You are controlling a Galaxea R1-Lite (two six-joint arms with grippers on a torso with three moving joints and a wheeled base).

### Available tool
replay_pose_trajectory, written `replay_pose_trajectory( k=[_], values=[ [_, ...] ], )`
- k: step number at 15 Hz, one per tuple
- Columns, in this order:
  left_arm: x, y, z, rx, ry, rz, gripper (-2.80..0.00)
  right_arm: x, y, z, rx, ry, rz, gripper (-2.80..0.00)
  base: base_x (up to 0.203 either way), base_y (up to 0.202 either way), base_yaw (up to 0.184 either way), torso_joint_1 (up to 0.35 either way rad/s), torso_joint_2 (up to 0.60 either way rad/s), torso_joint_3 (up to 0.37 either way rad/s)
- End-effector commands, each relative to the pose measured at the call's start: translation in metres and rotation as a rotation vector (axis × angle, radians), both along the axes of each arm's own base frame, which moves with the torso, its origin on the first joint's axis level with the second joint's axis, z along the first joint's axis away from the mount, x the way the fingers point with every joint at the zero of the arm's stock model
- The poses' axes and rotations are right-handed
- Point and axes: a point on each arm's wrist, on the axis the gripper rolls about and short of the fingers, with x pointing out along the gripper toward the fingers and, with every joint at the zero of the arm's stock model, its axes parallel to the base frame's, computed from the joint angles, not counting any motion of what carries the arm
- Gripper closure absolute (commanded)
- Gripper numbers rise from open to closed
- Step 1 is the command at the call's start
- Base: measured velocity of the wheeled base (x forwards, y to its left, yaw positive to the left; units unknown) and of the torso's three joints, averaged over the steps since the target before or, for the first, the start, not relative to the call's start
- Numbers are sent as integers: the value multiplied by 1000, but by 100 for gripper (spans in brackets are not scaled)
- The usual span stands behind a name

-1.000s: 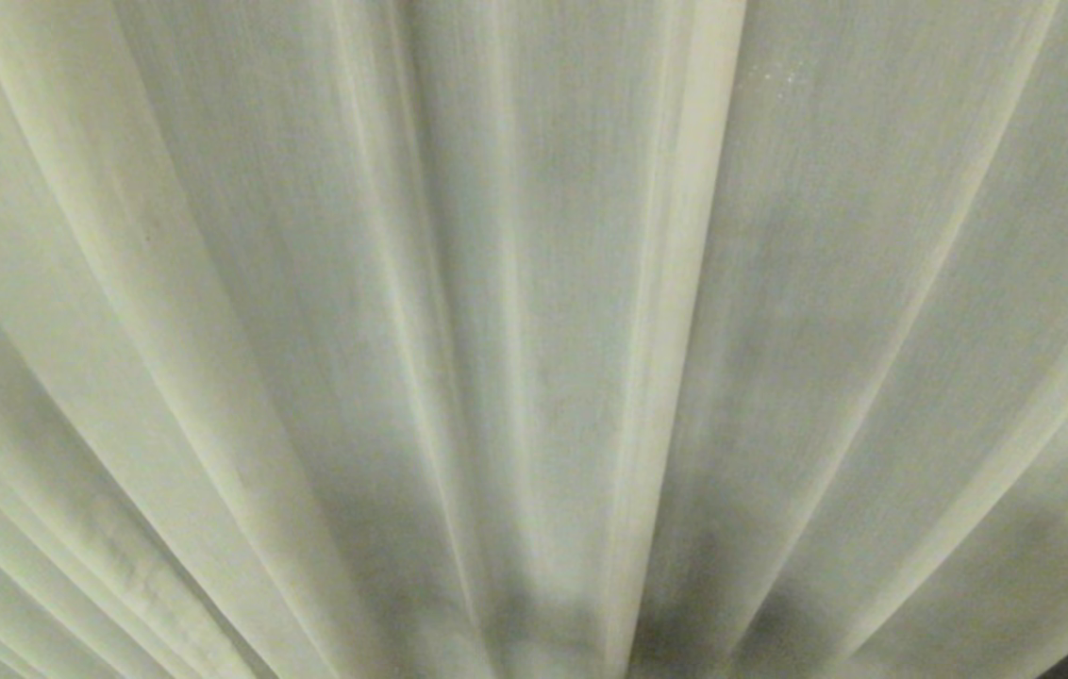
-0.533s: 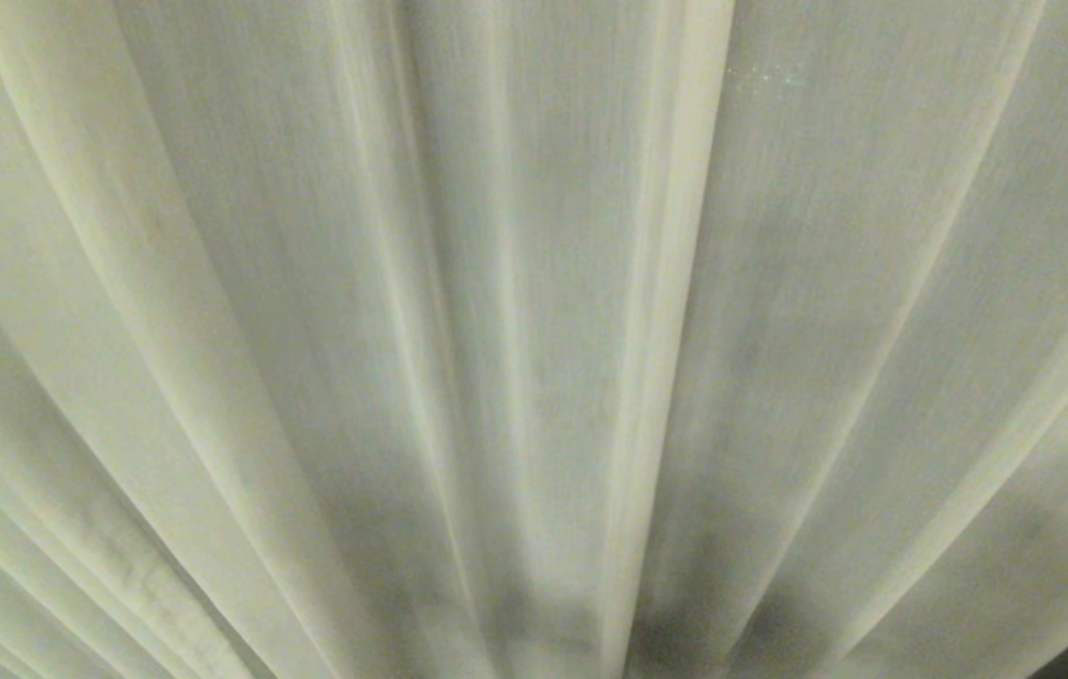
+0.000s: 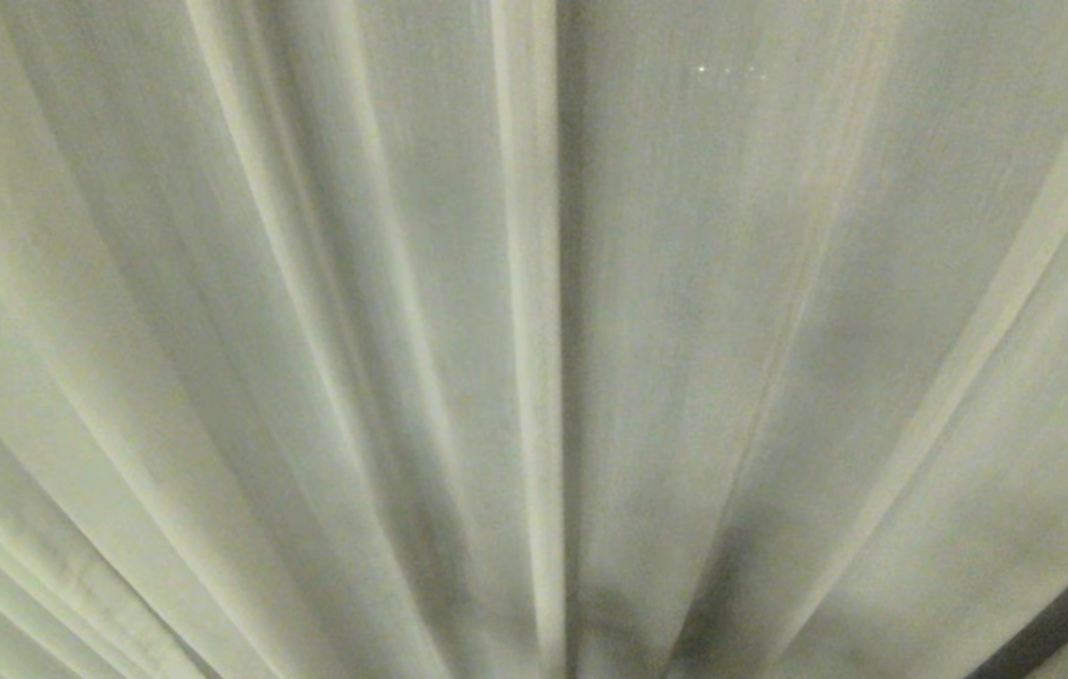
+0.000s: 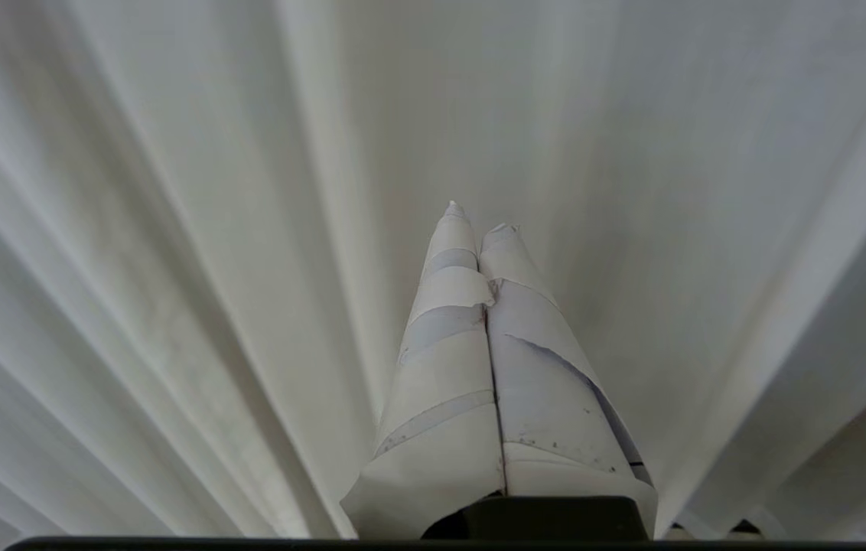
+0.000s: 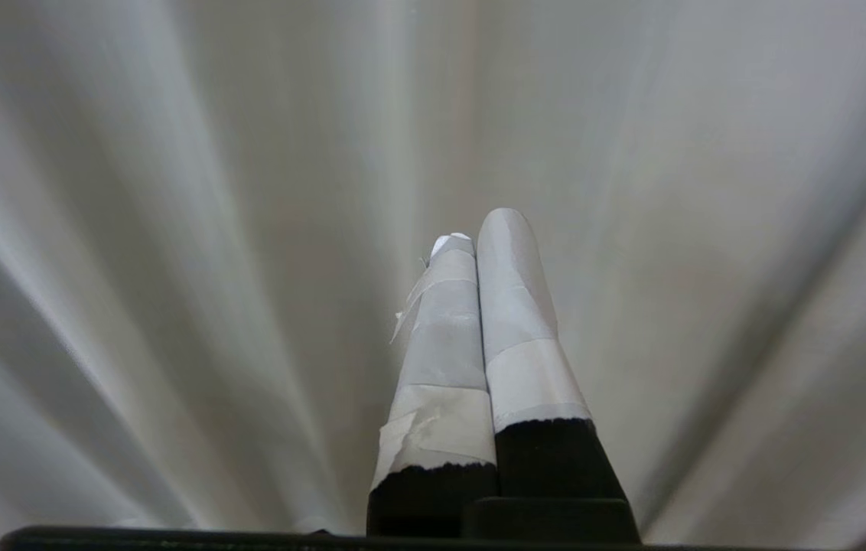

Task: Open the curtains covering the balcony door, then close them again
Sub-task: Close the outer curtains on both sides

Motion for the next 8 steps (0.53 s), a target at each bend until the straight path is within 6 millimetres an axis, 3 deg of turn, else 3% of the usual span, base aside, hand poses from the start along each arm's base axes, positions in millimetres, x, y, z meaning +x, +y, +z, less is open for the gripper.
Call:
replay_pose_trajectory(
  k=[1,6,8],
  values=[
    [0,0,0,1,-2,1,0,0,0,0,0,-1,0,0,0,-192,2,7,3,2],
    [0,0,0,1,-2,1,0,0,0,0,0,-1,0,0,0,-182,2,4,1,2],
    [0,0,0,1,-2,1,0,0,0,0,0,-1,0,0,0,-51,2,1,1,4]
  ],
)
